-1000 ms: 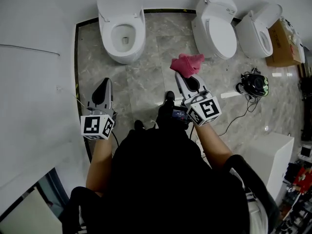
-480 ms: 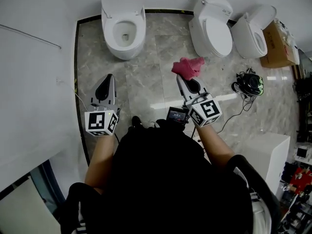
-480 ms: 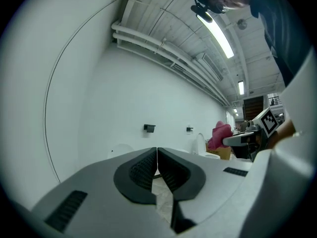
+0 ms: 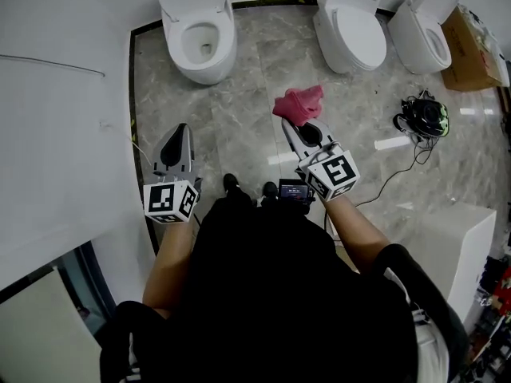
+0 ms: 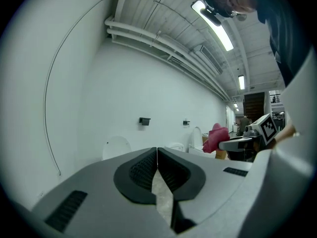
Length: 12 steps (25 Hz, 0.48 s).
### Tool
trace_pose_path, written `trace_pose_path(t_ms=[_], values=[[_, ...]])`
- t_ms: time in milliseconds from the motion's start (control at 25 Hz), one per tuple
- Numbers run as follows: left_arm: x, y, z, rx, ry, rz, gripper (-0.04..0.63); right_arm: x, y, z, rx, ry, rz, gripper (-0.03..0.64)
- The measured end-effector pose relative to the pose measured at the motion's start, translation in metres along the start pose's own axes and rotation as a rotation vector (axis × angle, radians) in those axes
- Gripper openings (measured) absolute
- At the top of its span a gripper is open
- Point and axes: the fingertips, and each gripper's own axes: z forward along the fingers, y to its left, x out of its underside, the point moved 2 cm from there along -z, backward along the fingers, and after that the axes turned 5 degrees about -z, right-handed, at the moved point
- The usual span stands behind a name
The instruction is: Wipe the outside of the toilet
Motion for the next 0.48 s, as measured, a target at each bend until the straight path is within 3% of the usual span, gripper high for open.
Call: trace_pose_path(t_ms=[240,480], values=[[0.014,-0.004,0.007,0.049,0.068,-0.013,0.018,0.016,-0.005,0.003,0.014,0.018,0.019,0.048],[0.0,-0.012,0.007,0.127,0.033,0.014,0.018,0.007,0.006,-0.006,0.073,0.0,0.035,0.048]])
